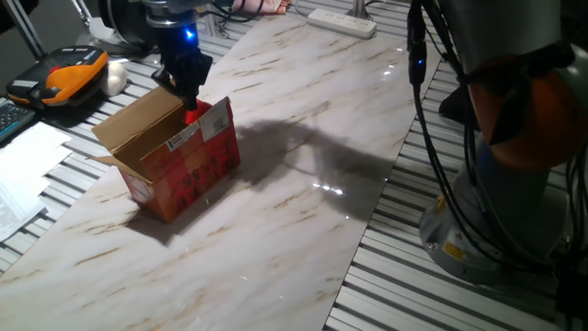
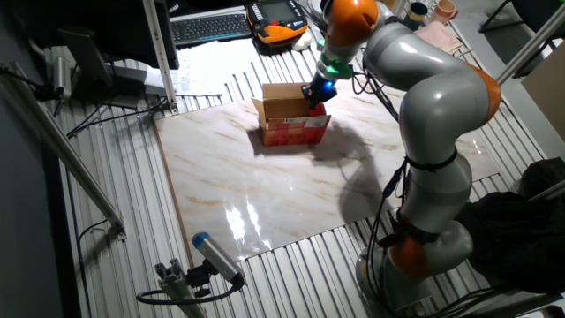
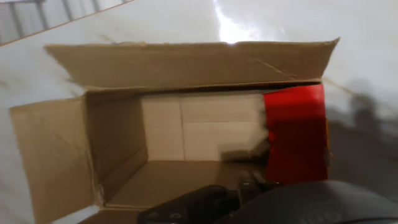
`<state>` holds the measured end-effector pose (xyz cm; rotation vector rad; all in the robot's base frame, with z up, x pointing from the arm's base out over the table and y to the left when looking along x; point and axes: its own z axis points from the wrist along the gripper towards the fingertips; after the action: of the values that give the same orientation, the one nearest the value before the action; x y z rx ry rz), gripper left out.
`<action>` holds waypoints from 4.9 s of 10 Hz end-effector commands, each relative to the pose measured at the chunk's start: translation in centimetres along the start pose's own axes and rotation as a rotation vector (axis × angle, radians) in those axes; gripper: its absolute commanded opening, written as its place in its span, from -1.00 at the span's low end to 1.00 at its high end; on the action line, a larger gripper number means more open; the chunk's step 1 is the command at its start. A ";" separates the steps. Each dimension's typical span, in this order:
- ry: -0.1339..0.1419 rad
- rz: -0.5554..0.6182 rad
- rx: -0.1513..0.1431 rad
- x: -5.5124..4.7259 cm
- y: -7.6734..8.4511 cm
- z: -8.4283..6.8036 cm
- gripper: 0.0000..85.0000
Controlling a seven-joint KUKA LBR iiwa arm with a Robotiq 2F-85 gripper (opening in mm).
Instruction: Cover the box
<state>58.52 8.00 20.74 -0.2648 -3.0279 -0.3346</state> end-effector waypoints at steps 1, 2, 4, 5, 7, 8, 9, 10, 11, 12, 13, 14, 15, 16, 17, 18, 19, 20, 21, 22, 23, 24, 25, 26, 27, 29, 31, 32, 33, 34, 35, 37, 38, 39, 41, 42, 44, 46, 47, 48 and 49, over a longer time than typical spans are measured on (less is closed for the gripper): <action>-0.025 -0.022 0.017 0.0 0.0 0.0 -1.00; -0.058 -0.030 0.046 0.0 0.0 0.0 -1.00; -0.041 -0.003 0.005 0.0 0.0 0.0 -1.00; -0.028 0.030 -0.004 0.0 0.0 0.0 -1.00; -0.026 0.083 -0.003 -0.1 1.5 -0.5 -1.00; -0.021 0.105 -0.004 0.0 3.7 -1.2 -1.00; -0.014 0.129 -0.001 0.3 5.7 -1.6 -1.00; -0.025 0.164 0.002 0.9 8.0 -1.5 -1.00; -0.031 0.185 0.009 1.3 9.1 -1.2 -1.00; -0.037 0.207 0.003 1.8 9.9 -0.6 -1.00; -0.045 0.224 0.003 2.2 10.7 -0.2 -1.00; -0.050 0.230 0.022 2.6 11.2 0.0 -1.00; -0.051 0.223 0.024 2.7 11.2 0.1 -1.00; -0.041 0.208 0.025 2.6 11.1 0.0 -1.00; -0.033 0.189 0.027 2.5 10.7 -0.1 -1.00; 0.001 0.166 0.015 2.4 10.6 -0.2 -1.00; 0.009 0.126 0.016 2.4 10.6 -0.2 -1.00; 0.008 0.079 0.026 2.4 10.6 -0.2 -1.00; 0.004 0.047 0.035 2.4 10.6 -0.2 -1.00; 0.007 0.032 0.030 2.4 10.6 -0.2 -1.00; 0.006 0.017 0.036 2.4 10.6 -0.2 -1.00; 0.003 0.007 0.030 2.4 10.6 -0.2 -1.00; 0.005 -0.002 0.028 2.4 10.6 -0.2 -1.00; 0.017 0.011 0.011 2.4 10.6 -0.2 -1.00; 0.027 0.035 0.007 2.4 10.6 -0.2 -1.00; 0.036 0.103 0.006 2.7 12.9 -1.5 -1.00; 0.029 0.176 0.023 3.7 17.0 -2.9 -1.00; 0.022 0.197 0.025 4.2 18.2 -3.1 -1.00; 0.008 0.218 0.023 4.6 19.1 -2.8 -1.00; -0.022 0.247 0.035 5.0 20.2 -2.0 -1.00; -0.045 0.277 0.043 5.1 20.8 -1.3 -1.00; -0.081 0.322 0.047 5.0 21.6 -0.1 -1.00; -0.110 0.359 0.049 4.9 21.9 0.6 -1.00; -0.132 0.378 0.060 4.5 22.0 1.2 -1.00; -0.156 0.381 0.075 3.6 21.6 2.0 -1.00; -0.162 0.382 0.073 3.1 21.2 2.2 -1.00; -0.177 0.386 0.072 2.4 20.7 2.6 -1.00; -0.191 0.393 0.079 2.1 20.6 3.2 -1.00; -0.206 0.397 0.101 1.8 20.5 3.6 -1.00; -0.215 0.398 0.112 1.5 20.3 3.9 -1.00; -0.221 0.400 0.110 1.3 20.2 4.2 -1.00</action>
<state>60.62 28.55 20.97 -0.9384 -3.0835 -0.1097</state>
